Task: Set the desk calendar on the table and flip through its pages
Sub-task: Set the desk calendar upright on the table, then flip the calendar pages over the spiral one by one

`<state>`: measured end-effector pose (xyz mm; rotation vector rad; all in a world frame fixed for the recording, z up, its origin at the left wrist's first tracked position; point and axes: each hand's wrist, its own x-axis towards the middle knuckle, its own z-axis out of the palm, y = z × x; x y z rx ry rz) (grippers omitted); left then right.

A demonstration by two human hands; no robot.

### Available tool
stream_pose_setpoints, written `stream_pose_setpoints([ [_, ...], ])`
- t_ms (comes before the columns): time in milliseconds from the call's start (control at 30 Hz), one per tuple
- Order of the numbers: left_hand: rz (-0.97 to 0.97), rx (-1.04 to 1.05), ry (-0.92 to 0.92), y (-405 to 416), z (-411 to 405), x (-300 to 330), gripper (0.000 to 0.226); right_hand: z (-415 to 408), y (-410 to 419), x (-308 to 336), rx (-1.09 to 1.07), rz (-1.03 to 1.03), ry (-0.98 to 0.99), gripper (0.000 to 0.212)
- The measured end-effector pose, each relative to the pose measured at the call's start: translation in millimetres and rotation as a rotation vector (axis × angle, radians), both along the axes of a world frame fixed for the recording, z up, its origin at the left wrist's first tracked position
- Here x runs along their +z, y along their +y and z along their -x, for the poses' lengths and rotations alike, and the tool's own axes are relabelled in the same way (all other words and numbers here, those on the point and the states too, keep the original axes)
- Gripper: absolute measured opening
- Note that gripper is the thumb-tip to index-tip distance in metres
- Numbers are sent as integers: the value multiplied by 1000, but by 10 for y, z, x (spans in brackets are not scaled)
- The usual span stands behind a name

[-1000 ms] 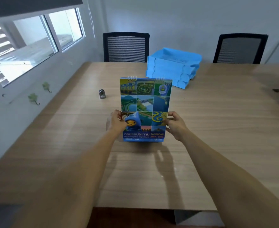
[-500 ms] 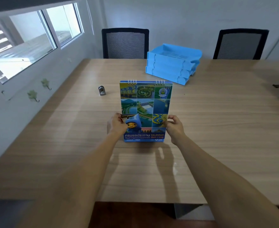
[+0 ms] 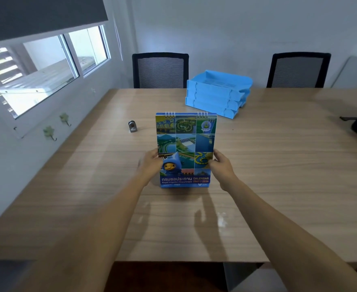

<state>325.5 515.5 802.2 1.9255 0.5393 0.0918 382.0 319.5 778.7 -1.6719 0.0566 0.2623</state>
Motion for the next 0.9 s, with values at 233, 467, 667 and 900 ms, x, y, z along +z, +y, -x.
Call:
stream_pose_setpoints([
  [233, 67, -42, 79, -41, -85, -24, 35, 130, 55, 136, 51, 54, -2, 45],
  [467, 77, 63, 70, -64, 38, 131, 13, 144, 44, 185, 2, 121, 39, 41],
  [667, 70, 157, 32, 90, 102, 252, 20, 121, -101, 267, -135, 112, 21, 24],
  [900, 218, 133, 14, 222, 129, 338, 11, 72, -321, 400, 28, -127, 187, 17],
])
